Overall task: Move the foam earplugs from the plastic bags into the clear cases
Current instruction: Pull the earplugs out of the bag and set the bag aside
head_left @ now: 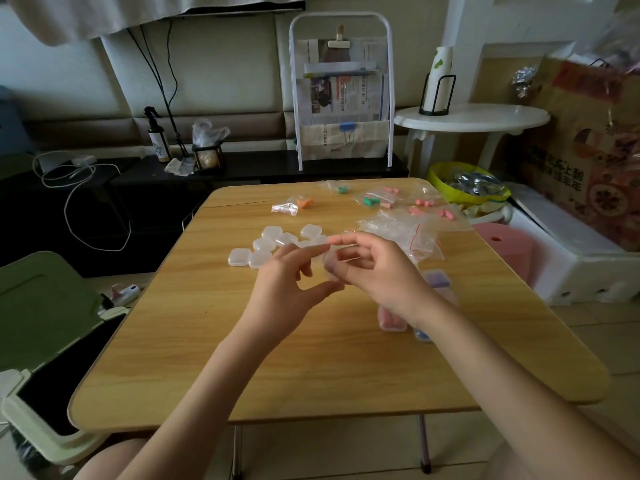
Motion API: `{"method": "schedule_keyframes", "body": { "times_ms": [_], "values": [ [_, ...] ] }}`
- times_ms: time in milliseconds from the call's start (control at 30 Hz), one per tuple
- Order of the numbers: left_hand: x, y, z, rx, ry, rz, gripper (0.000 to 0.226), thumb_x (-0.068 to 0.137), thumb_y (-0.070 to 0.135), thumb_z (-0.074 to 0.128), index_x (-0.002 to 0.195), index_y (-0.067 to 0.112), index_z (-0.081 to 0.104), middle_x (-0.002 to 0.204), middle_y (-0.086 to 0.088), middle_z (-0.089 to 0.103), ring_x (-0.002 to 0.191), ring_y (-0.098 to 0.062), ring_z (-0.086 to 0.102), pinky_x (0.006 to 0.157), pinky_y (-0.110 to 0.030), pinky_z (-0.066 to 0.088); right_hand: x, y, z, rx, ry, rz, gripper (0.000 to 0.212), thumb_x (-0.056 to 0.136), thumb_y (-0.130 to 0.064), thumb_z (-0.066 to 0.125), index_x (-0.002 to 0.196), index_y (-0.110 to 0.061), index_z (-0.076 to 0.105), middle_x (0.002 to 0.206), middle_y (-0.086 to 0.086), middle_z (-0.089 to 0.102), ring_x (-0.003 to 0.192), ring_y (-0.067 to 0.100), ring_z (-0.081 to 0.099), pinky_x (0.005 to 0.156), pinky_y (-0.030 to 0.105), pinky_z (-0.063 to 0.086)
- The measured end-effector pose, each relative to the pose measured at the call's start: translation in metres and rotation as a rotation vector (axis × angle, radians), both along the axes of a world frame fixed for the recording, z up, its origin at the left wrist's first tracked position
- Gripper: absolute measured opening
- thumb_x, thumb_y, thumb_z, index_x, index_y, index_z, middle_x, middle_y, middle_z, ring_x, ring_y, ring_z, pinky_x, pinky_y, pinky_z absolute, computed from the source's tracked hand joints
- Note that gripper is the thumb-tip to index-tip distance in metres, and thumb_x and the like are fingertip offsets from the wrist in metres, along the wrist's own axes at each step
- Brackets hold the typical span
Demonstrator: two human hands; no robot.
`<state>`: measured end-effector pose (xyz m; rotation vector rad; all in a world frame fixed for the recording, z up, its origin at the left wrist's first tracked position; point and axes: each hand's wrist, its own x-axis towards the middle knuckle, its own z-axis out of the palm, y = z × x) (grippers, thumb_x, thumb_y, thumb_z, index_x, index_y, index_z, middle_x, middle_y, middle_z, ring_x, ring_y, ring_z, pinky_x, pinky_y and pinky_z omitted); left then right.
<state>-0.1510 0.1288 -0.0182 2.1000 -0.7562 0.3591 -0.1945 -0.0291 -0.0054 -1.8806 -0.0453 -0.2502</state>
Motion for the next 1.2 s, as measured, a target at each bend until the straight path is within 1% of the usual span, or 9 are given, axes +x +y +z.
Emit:
{"method": "schedule_keyframes", "body": {
  "times_ms": [67, 133, 200, 267, 467, 600, 833, 967, 1200],
  "values": [
    [0.000, 0.002, 0.004, -0.091, 0.248, -0.053, 0.046, 0.070, 0.043, 0.078, 0.112, 0.031, 0.063, 0.072, 0.010, 0.043, 0.061, -0.002, 0.039, 0.060, -0.011, 0.035, 0.000, 0.000, 0.002, 0.059, -0.009, -0.001, 0.046, 0.080, -0.020, 0.075, 0.123, -0.021, 0.058, 0.106, -0.006, 0.067, 0.093, 0.001, 0.066, 0.079, 0.019, 0.054],
    [-0.001, 0.003, 0.011, -0.225, 0.477, -0.184, 0.022, 0.078, 0.055, 0.067, 0.087, 0.036, 0.071, 0.065, 0.014, 0.044, 0.060, -0.002, 0.039, 0.061, -0.018, 0.037, 0.000, 0.000, 0.004, 0.063, -0.040, 0.007, 0.052, 0.076, -0.013, 0.077, 0.124, -0.022, 0.057, 0.109, -0.005, 0.065, 0.096, 0.003, 0.065, 0.082, 0.020, 0.054],
    [-0.001, 0.004, 0.013, -0.244, 0.541, -0.217, 0.028, 0.079, 0.060, 0.060, 0.073, 0.036, 0.072, 0.059, 0.018, 0.047, 0.059, -0.002, 0.042, 0.064, -0.025, 0.039, -0.001, 0.001, 0.004, 0.042, -0.080, 0.014, 0.054, 0.074, -0.008, 0.078, 0.122, -0.023, 0.059, 0.109, -0.003, 0.065, 0.098, 0.006, 0.064, 0.085, 0.022, 0.054],
    [0.000, 0.005, 0.013, -0.240, 0.553, -0.218, 0.030, 0.073, 0.059, 0.063, 0.078, 0.032, 0.075, 0.060, 0.018, 0.050, 0.061, -0.002, 0.043, 0.066, -0.028, 0.040, -0.003, 0.002, 0.004, 0.029, -0.114, 0.025, 0.053, 0.073, -0.005, 0.079, 0.121, -0.022, 0.061, 0.107, -0.002, 0.065, 0.100, 0.007, 0.063, 0.087, 0.021, 0.053],
    [0.002, 0.010, 0.013, -0.400, 0.848, -0.402, 0.021, 0.073, 0.037, 0.067, 0.075, 0.019, 0.076, 0.071, 0.004, 0.041, 0.062, -0.004, 0.037, 0.060, -0.019, 0.038, -0.008, 0.004, 0.009, 0.022, -0.117, 0.090, 0.042, 0.078, -0.001, 0.074, 0.113, -0.022, 0.066, 0.107, -0.003, 0.067, 0.105, 0.005, 0.062, 0.091, 0.019, 0.051],
    [0.003, 0.008, 0.012, -0.467, 0.909, -0.436, 0.018, 0.077, 0.029, 0.063, 0.069, 0.018, 0.075, 0.069, 0.004, 0.040, 0.060, -0.004, 0.035, 0.056, -0.015, 0.038, -0.008, 0.006, 0.010, -0.012, -0.112, 0.099, 0.039, 0.082, -0.004, 0.071, 0.113, -0.028, 0.066, 0.116, -0.005, 0.065, 0.107, 0.007, 0.062, 0.096, 0.026, 0.050],
    [0.008, 0.009, 0.008, -0.488, 0.921, -0.409, 0.014, 0.074, 0.023, 0.065, 0.079, 0.013, 0.073, 0.067, 0.003, 0.042, 0.060, -0.005, 0.035, 0.056, -0.016, 0.038, -0.005, 0.011, 0.003, -0.284, -0.204, 0.087, 0.046, 0.085, 0.000, 0.066, 0.123, -0.025, 0.063, 0.123, -0.007, 0.054, 0.116, 0.007, 0.053, 0.104, 0.028, 0.044],
    [0.009, 0.008, 0.005, -0.507, 0.918, -0.407, 0.015, 0.074, 0.023, 0.066, 0.081, 0.011, 0.072, 0.066, 0.003, 0.042, 0.059, -0.005, 0.035, 0.055, -0.015, 0.038, -0.005, 0.011, 0.006, -0.224, -0.217, 0.083, 0.042, 0.084, 0.004, 0.065, 0.119, -0.020, 0.065, 0.120, -0.007, 0.053, 0.113, 0.005, 0.055, 0.101, 0.026, 0.047],
    [0.009, 0.009, 0.006, -0.508, 0.877, -0.347, 0.023, 0.069, 0.019, 0.069, 0.090, 0.010, 0.071, 0.067, 0.002, 0.043, 0.060, -0.006, 0.037, 0.058, -0.015, 0.040, -0.005, 0.013, 0.003, -0.315, -0.255, 0.059, 0.046, 0.085, 0.008, 0.062, 0.121, -0.020, 0.065, 0.121, -0.010, 0.054, 0.116, 0.004, 0.054, 0.100, 0.015, 0.043]
  ]
}}
